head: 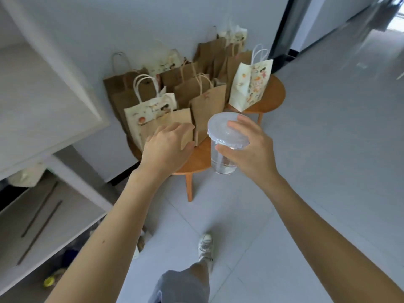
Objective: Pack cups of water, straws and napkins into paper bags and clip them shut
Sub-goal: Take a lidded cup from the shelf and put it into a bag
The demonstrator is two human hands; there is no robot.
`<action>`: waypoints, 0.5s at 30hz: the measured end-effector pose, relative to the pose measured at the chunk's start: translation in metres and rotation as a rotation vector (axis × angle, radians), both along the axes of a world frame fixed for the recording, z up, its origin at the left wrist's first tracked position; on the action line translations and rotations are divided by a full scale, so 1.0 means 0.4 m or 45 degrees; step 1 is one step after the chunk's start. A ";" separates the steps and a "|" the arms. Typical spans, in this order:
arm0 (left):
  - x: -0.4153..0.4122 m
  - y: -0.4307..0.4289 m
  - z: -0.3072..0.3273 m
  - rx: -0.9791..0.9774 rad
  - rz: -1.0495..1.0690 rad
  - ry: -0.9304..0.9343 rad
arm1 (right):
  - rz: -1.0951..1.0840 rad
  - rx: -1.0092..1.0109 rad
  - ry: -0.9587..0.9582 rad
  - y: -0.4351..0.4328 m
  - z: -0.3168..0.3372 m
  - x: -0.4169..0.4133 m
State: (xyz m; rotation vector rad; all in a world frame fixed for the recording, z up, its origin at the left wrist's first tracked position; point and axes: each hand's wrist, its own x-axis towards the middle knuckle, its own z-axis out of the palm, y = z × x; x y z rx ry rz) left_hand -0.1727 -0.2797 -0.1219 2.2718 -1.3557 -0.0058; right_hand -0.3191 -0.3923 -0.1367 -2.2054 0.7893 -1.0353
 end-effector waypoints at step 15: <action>-0.007 -0.985 -0.032 0.032 -0.353 0.027 | -0.219 -0.049 0.104 -0.866 -0.066 -0.066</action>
